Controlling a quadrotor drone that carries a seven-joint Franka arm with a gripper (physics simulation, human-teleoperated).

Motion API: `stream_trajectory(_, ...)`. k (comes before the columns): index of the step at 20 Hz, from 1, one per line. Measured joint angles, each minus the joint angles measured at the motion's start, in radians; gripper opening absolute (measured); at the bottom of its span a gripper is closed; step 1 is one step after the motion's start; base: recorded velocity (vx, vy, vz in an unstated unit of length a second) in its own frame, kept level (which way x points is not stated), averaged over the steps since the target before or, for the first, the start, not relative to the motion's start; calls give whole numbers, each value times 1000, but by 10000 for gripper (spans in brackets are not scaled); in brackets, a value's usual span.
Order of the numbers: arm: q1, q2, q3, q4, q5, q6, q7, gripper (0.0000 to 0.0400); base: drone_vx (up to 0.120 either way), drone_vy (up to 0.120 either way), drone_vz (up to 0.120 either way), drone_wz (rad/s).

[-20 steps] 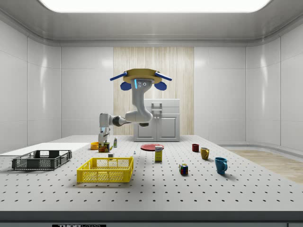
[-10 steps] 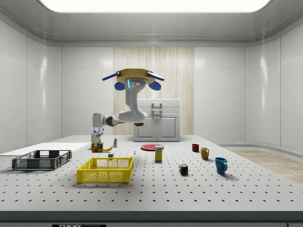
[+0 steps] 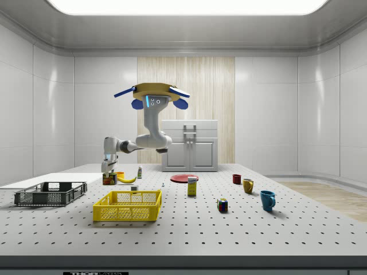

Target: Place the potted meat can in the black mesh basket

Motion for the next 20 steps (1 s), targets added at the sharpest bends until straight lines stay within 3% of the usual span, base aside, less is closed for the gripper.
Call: stream_trajectory(20, -1, -7, 1, 0, 3, 7, 1, 292, 120, 0, 0, 0)
